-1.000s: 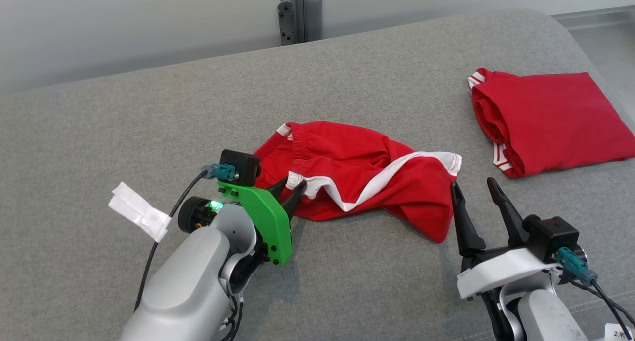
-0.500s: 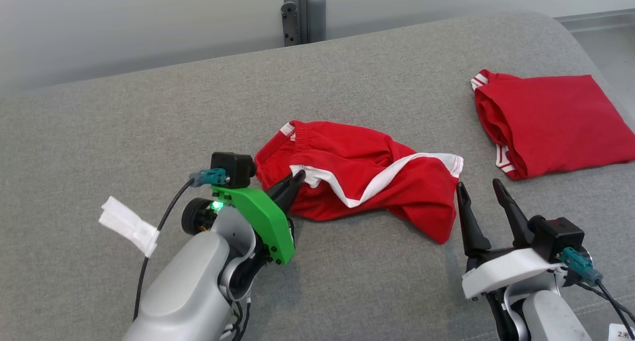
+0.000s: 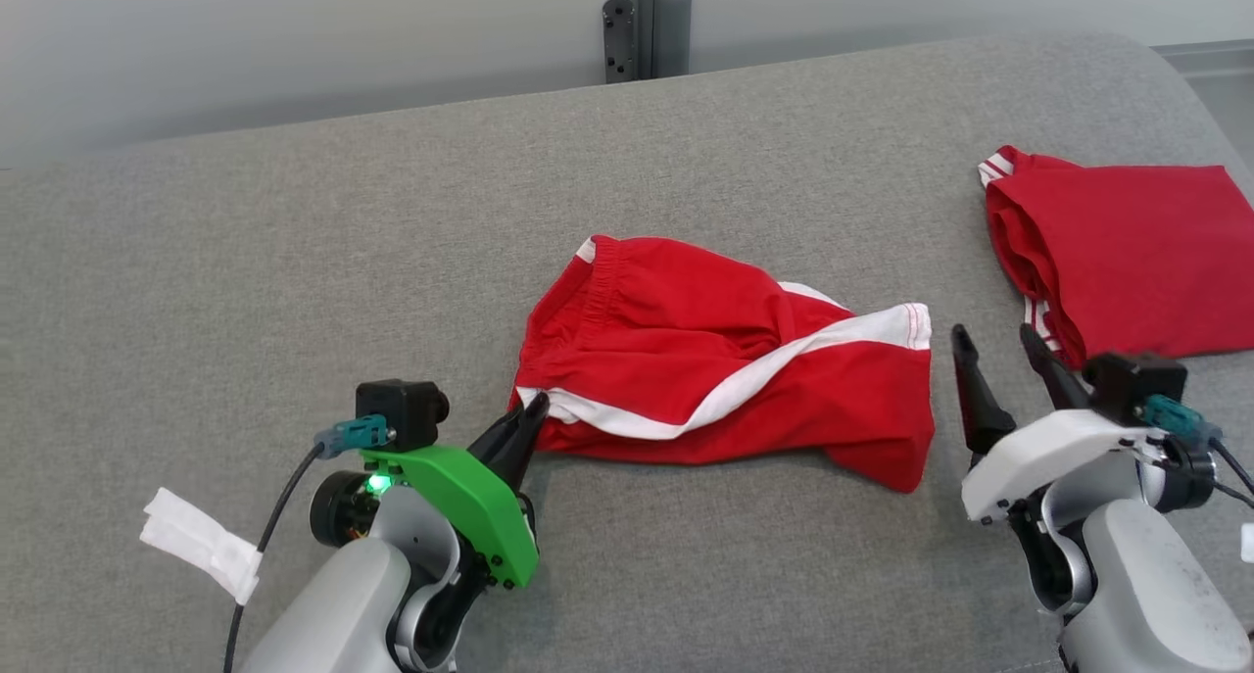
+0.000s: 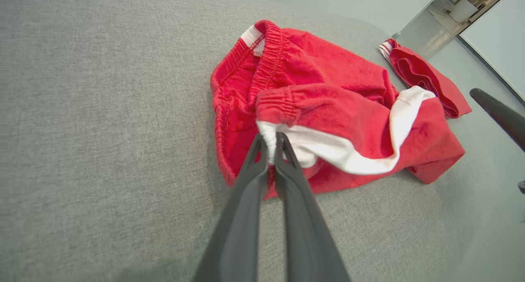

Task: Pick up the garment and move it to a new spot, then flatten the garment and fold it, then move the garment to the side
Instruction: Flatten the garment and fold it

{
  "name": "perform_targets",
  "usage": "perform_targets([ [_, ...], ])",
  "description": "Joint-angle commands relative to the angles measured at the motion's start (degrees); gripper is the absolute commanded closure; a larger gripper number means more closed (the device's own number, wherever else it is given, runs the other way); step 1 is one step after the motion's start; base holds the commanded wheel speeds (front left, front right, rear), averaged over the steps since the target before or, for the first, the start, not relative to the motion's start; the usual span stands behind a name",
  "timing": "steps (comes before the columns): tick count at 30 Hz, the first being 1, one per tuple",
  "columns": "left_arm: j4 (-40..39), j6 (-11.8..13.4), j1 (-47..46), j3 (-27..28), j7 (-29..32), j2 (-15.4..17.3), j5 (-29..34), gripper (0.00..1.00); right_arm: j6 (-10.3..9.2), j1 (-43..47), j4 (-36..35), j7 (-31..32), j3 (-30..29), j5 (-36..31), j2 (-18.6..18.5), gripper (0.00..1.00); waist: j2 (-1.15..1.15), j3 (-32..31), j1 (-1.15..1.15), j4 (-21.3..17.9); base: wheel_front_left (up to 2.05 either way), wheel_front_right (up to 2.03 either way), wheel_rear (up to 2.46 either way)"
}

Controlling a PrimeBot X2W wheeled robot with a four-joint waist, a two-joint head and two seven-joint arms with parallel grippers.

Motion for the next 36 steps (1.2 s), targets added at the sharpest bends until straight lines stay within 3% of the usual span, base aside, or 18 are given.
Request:
perform_targets([
  [1,-0.3,0.3,1.2,0.0,-0.2,0.5,-0.5,1.0,0.0,-1.1,0.7,1.4,1.8,1.2,-1.1,0.0,0.0,0.0,0.0,0.8,0.0,0.0,0.0],
  [8,-0.3,1.4,4.0,0.1,-0.9,1.0,-1.0,1.0,0.0,-4.5,2.1,6.3,9.8,6.4,-6.8,0.0,0.0,-0.2,0.0,2.6,0.0,0.0,0.0],
  [19,0.7,1.6,5.3,0.1,-1.9,0.8,-1.6,1.0,-0.01,-6.8,-0.4,8.1,20.6,10.2,-11.2,0.0,0.0,-0.4,0.0,3.9,0.0,0.0,0.0],
  [27,1.0,1.5,5.3,0.3,-2.4,0.8,-1.7,1.0,0.0,-5.4,-3.3,10.3,22.6,10.3,-11.3,0.0,0.0,-0.1,0.0,3.4,0.0,0.0,0.0],
  [36,0.4,1.5,4.2,0.2,-2.2,1.1,-1.9,1.0,0.0,-8.6,0.0,11.6,23.1,10.4,-9.7,0.0,0.0,1.1,0.0,3.0,0.0,0.0,0.0],
])
